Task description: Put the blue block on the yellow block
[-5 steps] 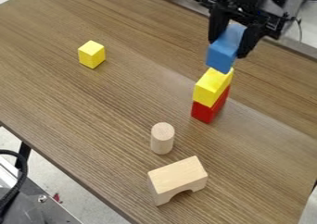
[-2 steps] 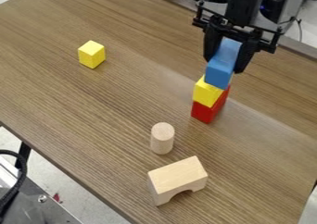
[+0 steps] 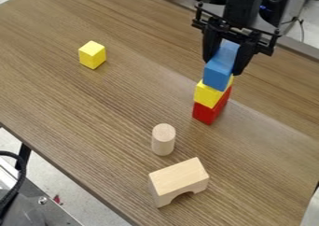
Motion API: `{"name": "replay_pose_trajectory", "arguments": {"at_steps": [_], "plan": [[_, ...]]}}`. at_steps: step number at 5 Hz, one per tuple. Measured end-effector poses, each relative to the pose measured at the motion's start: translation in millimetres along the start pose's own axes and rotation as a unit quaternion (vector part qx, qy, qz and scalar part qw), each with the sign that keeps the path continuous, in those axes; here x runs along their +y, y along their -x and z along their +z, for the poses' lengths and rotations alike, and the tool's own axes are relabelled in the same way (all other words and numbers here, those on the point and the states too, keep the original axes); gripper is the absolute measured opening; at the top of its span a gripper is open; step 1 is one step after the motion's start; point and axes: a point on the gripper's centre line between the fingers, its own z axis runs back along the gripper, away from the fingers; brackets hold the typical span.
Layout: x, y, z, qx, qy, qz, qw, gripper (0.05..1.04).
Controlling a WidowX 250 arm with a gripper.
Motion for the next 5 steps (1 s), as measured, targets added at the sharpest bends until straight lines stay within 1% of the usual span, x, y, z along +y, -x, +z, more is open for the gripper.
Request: {"name": "replay_pose_trajectory", "arguments": {"at_steps": [3,5], "plan": [[6.3,-1.0,-0.7,0.003,0.001,-0.005,1.0000,0.575],[5.4,-4.0,-0.2,-0.007,0.007,-0.007,0.9999,0.575]]}}
